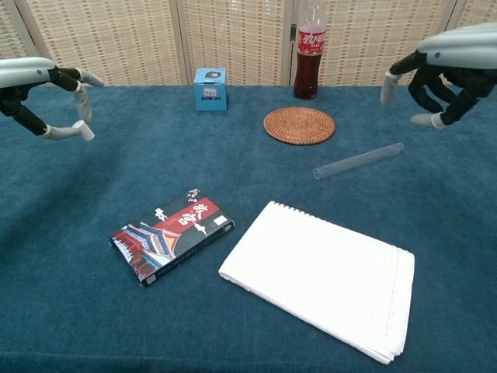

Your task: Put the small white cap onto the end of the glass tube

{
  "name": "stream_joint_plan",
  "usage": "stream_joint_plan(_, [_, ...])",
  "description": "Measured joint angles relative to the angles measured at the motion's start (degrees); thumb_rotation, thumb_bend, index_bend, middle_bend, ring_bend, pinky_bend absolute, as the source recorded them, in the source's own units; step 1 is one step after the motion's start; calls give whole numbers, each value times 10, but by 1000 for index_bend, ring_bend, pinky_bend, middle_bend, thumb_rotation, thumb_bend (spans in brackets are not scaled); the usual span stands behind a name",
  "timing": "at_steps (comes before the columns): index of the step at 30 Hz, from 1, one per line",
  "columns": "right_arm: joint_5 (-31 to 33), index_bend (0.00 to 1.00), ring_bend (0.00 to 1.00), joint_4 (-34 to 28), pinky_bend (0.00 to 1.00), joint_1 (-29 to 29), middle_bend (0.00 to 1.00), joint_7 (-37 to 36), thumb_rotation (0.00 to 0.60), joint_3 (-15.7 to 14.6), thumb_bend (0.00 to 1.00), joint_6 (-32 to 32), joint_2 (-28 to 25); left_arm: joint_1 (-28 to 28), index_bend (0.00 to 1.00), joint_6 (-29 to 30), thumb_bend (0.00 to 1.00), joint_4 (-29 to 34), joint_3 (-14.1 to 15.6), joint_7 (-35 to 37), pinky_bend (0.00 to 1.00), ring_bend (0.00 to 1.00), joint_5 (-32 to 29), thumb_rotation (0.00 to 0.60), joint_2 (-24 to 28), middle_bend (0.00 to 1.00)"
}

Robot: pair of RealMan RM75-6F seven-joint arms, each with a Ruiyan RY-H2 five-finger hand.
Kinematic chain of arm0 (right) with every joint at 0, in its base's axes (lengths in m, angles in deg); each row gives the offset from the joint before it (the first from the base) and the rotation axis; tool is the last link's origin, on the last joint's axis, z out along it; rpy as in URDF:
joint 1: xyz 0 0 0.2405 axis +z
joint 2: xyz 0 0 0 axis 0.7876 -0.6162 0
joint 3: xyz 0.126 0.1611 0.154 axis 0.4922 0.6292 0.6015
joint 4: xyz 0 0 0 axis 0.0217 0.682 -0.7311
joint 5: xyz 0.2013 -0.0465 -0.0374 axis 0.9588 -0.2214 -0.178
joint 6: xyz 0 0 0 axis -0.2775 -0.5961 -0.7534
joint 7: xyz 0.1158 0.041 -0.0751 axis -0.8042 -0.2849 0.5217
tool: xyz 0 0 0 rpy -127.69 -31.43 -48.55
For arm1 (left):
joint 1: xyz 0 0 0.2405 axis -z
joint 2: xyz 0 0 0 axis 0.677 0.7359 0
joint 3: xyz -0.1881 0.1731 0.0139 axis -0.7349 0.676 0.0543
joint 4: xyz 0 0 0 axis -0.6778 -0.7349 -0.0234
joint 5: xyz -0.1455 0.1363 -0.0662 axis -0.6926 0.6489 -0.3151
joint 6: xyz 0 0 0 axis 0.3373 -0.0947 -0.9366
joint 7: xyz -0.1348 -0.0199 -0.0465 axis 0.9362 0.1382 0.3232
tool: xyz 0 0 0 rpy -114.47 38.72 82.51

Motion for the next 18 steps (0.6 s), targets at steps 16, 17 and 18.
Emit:
stream_joint_plan(16, [73,412,1000,204,1000,97,1000,56,600,-21,297,-71,147,-2,516,-5,423,5,5,-11,0,0,-3,600,2,52])
stream_joint_plan(17, [74,413,1000,219,1000,102,1000,56,600,-22,297,-75,157,-2,515,-6,423,4,5,-11,0,0,-4,600,2,52])
stream_joint_plan(18, [75,415,1000,230,1000,106,1000,55,600,-24,297,-78,164,-2,515,-6,423,3,5,-11,0,0,-4,600,1,52])
